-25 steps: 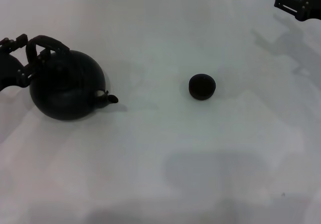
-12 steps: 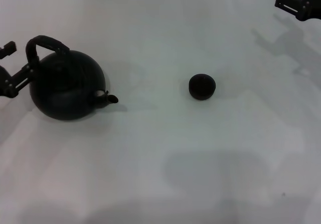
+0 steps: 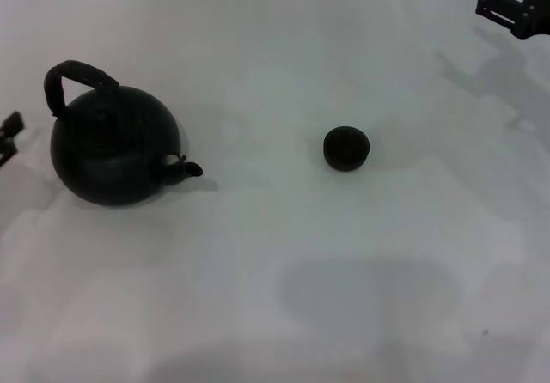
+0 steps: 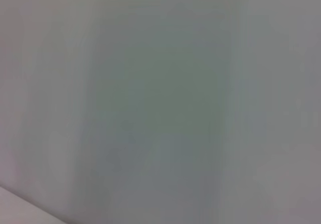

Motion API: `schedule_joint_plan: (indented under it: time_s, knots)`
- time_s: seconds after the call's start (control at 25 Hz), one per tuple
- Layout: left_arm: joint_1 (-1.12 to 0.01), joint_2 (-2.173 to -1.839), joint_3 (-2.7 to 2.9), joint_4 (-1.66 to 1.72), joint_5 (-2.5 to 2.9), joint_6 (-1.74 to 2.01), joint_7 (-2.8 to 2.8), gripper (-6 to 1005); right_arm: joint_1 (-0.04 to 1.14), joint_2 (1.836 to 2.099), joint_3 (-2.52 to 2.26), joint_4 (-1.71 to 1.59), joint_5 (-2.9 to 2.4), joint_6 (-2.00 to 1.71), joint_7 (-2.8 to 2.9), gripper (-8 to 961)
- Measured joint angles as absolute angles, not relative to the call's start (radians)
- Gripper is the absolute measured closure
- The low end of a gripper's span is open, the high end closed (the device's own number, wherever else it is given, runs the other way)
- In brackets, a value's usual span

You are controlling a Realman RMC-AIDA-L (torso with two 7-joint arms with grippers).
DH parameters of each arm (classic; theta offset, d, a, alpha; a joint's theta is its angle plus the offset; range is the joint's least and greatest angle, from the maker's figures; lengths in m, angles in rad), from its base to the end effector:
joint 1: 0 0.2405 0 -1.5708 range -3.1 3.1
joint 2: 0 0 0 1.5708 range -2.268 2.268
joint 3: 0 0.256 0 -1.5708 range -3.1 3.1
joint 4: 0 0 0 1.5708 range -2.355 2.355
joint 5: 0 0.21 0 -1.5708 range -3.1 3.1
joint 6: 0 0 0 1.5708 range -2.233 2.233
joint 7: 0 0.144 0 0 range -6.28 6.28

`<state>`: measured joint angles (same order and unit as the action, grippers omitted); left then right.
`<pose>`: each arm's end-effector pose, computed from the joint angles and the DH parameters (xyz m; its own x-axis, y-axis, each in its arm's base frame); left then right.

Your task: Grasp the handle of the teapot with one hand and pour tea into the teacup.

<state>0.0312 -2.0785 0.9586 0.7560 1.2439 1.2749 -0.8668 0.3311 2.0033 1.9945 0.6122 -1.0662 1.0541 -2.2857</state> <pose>-0.3702 0.2313 0.0513 0.7932 0.1052 0.5998 0.5703 -0.4739 -0.6710 0.3051 0.3560 0.0394 0.8091 -0.0157 -0.5875 -0.4924 -0.5636 -0.6632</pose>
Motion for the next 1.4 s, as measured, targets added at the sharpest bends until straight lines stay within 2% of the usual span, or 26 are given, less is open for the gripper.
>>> schedule_joint_plan:
  time_s: [0.4, 0.76, 1.4]
  knots:
    - [0.099, -2.077, 0.916, 0.598, 0.857, 1.326, -0.676, 372, 0.278, 2.002, 2.039, 0.622, -1.057, 1.105, -2.294, 99]
    - [0.064, -2.077, 0.715, 0.422, 0.693, 1.41, -0.578, 375, 0.241, 2.002, 2.088, 0.605, -1.043, 1.117, -2.302, 99]
    - [0.029, -2.072, 0.609, 0.378, 0.662, 1.419, -0.524, 379, 0.248, 2.006, 2.078, 0.402, -0.741, 1.157, -2.575, 99]
